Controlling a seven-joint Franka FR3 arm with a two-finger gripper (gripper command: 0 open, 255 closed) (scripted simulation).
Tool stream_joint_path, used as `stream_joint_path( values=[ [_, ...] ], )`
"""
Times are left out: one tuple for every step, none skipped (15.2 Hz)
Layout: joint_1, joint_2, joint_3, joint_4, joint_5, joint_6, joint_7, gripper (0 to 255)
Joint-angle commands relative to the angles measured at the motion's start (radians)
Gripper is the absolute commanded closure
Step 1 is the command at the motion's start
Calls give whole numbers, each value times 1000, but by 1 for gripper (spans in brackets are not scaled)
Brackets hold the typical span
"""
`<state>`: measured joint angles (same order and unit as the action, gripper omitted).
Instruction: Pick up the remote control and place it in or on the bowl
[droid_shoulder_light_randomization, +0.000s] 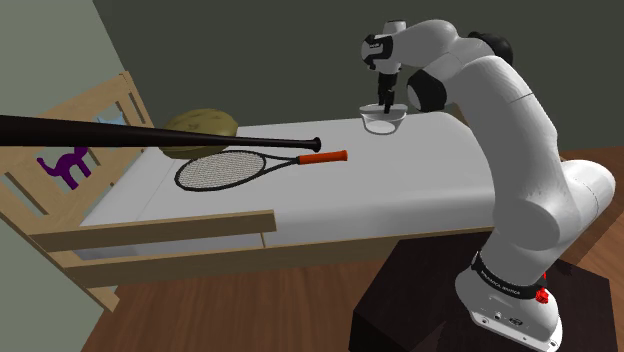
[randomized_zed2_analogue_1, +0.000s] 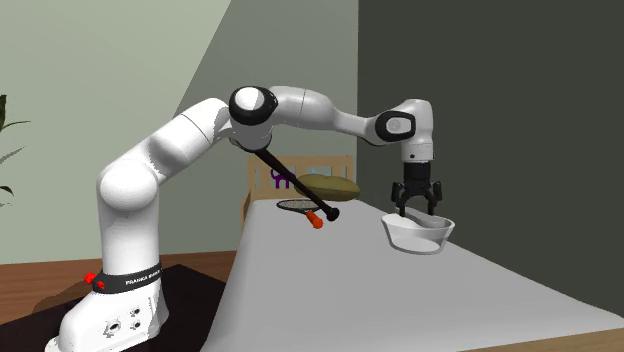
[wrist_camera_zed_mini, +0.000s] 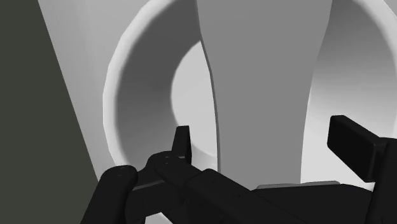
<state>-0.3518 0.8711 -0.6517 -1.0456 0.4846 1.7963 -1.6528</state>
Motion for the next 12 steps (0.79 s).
stream_joint_path(
  values=[
    [0, 0, 0, -1, 0, 0, 0, 0],
    [-5, -6, -2, 25, -4, -28, 5, 0],
    [-13, -10, -4, 55, -8, -59, 11, 0],
    [-22, -12, -5, 89, -10, -91, 17, 0],
    [-31, -12, -5, 120, -12, -118, 22, 0],
    [-31, -12, -5, 120, -12, -118, 22, 0],
    [-31, -12, -5, 119, -12, -118, 22, 0],
    [-31, -12, -5, 120, -12, -118, 22, 0],
    [-31, -12, -5, 120, -12, -118, 22, 0],
    [-31, -12, -5, 120, -12, -118, 22, 0],
    [-31, -12, -5, 120, -12, -118, 22, 0],
    [-31, -12, -5, 120, -12, -118, 22, 0]
  ],
)
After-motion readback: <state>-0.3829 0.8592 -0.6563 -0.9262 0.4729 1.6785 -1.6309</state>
